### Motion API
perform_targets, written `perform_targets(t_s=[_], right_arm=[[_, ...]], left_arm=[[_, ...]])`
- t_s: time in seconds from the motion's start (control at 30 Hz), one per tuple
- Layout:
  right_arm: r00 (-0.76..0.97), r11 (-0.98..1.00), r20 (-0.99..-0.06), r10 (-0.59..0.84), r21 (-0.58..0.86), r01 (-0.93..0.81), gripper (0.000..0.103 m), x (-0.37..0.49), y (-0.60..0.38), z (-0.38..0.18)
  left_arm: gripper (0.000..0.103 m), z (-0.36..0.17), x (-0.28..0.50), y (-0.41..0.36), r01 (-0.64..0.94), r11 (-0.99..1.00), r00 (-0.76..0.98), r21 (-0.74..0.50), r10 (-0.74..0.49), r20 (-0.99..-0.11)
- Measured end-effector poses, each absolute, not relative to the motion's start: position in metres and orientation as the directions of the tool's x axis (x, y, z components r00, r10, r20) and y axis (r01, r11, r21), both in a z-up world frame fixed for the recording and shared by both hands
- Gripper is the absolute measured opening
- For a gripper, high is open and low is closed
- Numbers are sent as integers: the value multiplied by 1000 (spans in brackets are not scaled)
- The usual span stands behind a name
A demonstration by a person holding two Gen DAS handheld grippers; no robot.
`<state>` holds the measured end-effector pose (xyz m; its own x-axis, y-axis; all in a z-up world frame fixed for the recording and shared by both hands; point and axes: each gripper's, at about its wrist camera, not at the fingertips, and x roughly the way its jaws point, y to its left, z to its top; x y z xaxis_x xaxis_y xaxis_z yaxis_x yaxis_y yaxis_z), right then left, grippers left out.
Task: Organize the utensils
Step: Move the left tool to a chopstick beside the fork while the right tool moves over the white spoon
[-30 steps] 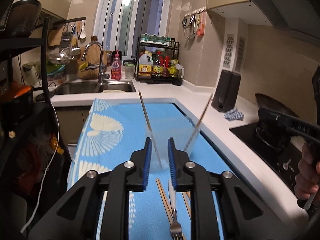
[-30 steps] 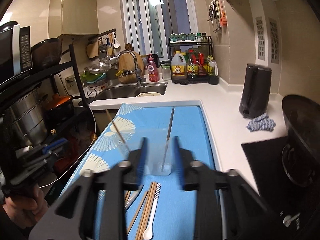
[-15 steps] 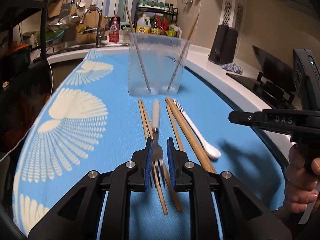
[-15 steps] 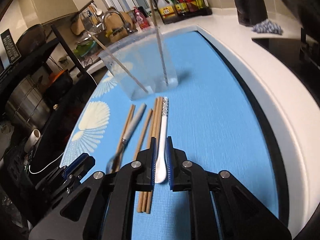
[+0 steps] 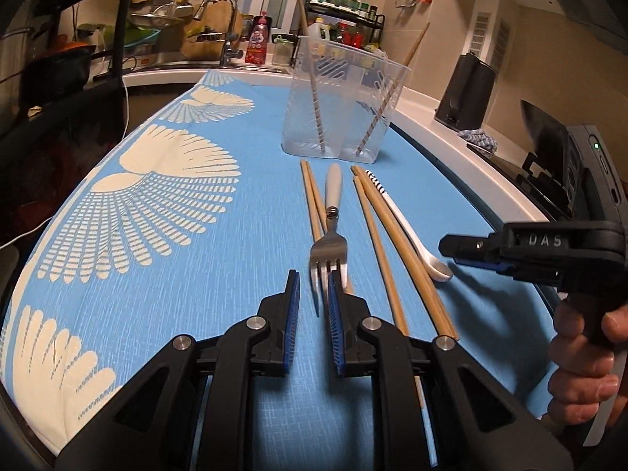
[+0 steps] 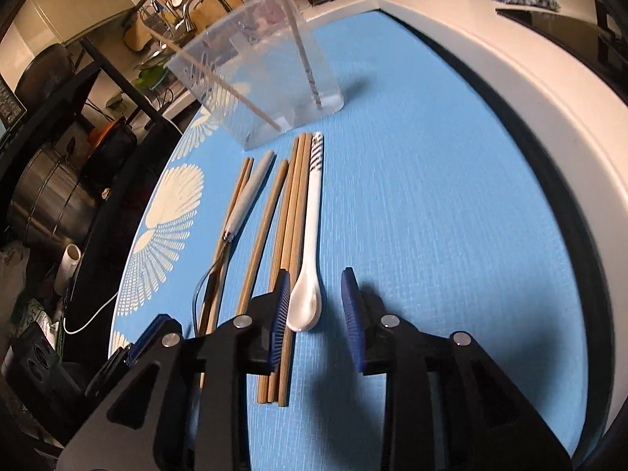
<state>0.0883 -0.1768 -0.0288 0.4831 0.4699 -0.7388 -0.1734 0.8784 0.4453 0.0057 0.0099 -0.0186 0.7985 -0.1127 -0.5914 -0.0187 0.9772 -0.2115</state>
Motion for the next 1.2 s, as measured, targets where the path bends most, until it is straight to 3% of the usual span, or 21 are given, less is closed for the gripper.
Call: perform_targets(t_s=[0.23,0.33,0.77,0.8,1.0,1.2], right_arm=[[462,893,-765,449,401,-203,28,85,-164,-36],[461,894,-766,447,399,-204,22,84,-163,-37],[472,900,-768,433,390,-192,22,85,-166,-35],[476,904,-769,426,383,-189,22,86,-167,-34],[509,937,-787,349,310,-163,22,87,-173,-32],[517,942,-788,335,300,-153,22,87,-177,-31]], left_arm=[[15,-29,6,9,-12,964,772,-267,-161,-614],[15,-33,5,0,7,972,766,-234,-155,-623],[12,-32,0,-10,27,988,762,-154,-120,-636],[6,-32,0,-9,18,990,763,-142,-106,-638],[5,-30,1,17,-119,982,774,-145,1,-633],[6,-30,2,18,-113,979,779,-168,-18,-627]])
